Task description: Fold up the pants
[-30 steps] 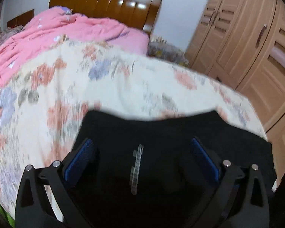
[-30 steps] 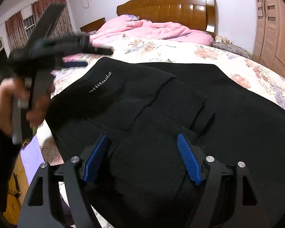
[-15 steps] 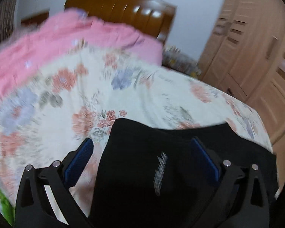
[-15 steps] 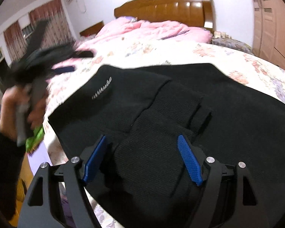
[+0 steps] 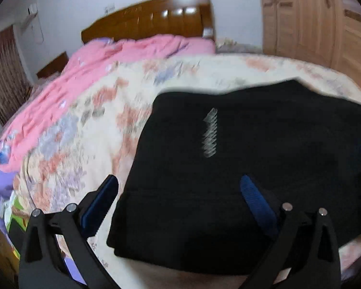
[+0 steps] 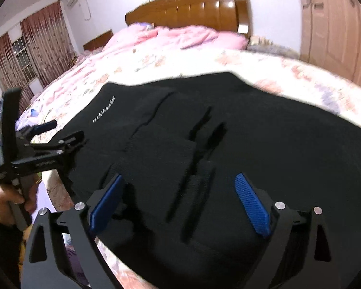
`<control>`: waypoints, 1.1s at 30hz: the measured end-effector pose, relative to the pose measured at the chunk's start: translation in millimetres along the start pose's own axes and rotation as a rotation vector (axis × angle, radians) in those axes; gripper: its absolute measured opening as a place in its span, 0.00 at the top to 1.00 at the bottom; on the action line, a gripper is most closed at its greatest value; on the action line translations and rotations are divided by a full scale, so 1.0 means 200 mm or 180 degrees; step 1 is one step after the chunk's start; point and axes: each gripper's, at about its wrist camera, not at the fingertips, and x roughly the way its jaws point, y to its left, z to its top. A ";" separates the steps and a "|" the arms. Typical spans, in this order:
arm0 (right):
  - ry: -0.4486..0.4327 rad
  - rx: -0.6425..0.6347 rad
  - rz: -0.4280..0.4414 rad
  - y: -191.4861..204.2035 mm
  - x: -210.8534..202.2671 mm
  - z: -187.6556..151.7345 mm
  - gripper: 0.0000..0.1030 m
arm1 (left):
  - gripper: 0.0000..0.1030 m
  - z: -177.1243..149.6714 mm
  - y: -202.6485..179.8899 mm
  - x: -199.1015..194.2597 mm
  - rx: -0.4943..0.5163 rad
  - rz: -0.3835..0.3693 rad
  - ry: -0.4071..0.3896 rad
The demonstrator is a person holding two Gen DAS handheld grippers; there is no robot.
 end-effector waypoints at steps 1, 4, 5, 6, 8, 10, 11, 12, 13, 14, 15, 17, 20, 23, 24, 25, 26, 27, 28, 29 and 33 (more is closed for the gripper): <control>-0.0016 0.0062 -0.0009 -0.04 -0.03 -0.01 0.14 | 0.01 0.01 -0.04 -0.05 -0.0016 -0.0162 -0.0065; 0.0157 0.0355 -0.0093 -0.19 -0.06 -0.08 0.13 | 0.01 0.02 -0.21 -0.11 0.0224 -0.0479 -0.0107; 0.0233 0.0379 -0.0089 -0.24 -0.06 -0.11 0.13 | 0.01 0.01 -0.30 -0.09 0.0431 -0.0417 -0.0069; 0.0176 0.0324 -0.0018 -0.25 -0.08 -0.13 0.13 | 0.01 0.00 -0.37 -0.04 0.0566 -0.0316 0.0015; 0.0228 0.0326 -0.0013 -0.28 -0.13 -0.15 0.13 | 0.01 -0.01 -0.41 0.00 0.0536 -0.0214 0.0063; 0.0098 0.0543 0.0138 -0.35 -0.25 -0.16 0.13 | 0.01 0.03 -0.36 0.02 0.0282 -0.0356 0.0224; 0.0007 0.0665 0.0218 -0.40 -0.32 -0.17 0.13 | 0.01 0.05 -0.34 0.02 0.0221 -0.0341 0.0263; -0.0119 0.0844 0.0237 -0.48 -0.42 -0.20 0.13 | 0.01 0.06 -0.35 -0.02 0.0231 -0.0285 0.0200; -0.0214 0.0977 0.0189 -0.54 -0.49 -0.22 0.13 | 0.01 0.07 -0.36 -0.06 0.0261 -0.0279 0.0118; -0.0321 0.1124 0.0104 -0.61 -0.58 -0.26 0.13 | 0.01 0.08 -0.38 -0.09 0.0287 -0.0312 0.0053; -0.0428 0.1299 0.0021 -0.69 -0.67 -0.32 0.13 | 0.01 0.10 -0.41 -0.14 0.0316 -0.0404 -0.0026; -0.0549 0.1632 -0.0021 -0.81 -0.79 -0.43 0.13 | 0.01 0.13 -0.52 -0.22 0.0391 -0.0644 -0.0139; -0.0466 0.2076 -0.0002 -0.94 -0.87 -0.61 0.12 | 0.01 0.14 -0.78 -0.25 0.0707 -0.0860 -0.0195; -0.0290 0.2231 -0.0099 -0.99 -0.84 -0.70 0.12 | 0.01 0.13 -1.05 -0.21 0.1042 -0.0911 -0.0187; -0.0265 0.2257 -0.0057 -1.01 -0.82 -0.71 0.12 | 0.01 0.13 -1.10 -0.19 0.1097 -0.0935 -0.0163; -0.0267 0.2270 -0.0018 -1.01 -0.81 -0.70 0.12 | 0.01 0.12 -1.16 -0.16 0.1164 -0.0935 -0.0119; -0.0271 0.2278 0.0014 -1.01 -0.80 -0.69 0.12 | 0.01 0.10 -1.22 -0.13 0.1273 -0.0889 -0.0061; -0.0254 0.2263 0.0041 -1.01 -0.79 -0.68 0.12 | 0.01 0.07 -1.24 -0.10 0.1331 -0.0847 -0.0028; -0.0219 0.2246 0.0062 -1.01 -0.77 -0.66 0.12 | 0.01 0.04 -1.26 -0.07 0.1381 -0.0811 0.0029; -0.0178 0.2227 0.0081 -1.01 -0.75 -0.65 0.12 | 0.01 0.01 -1.26 -0.03 0.1407 -0.0803 0.0094; -0.0098 0.2160 -0.0111 -1.04 -0.71 -0.59 0.12 | 0.01 -0.02 -1.19 0.00 0.1209 -0.0997 0.0065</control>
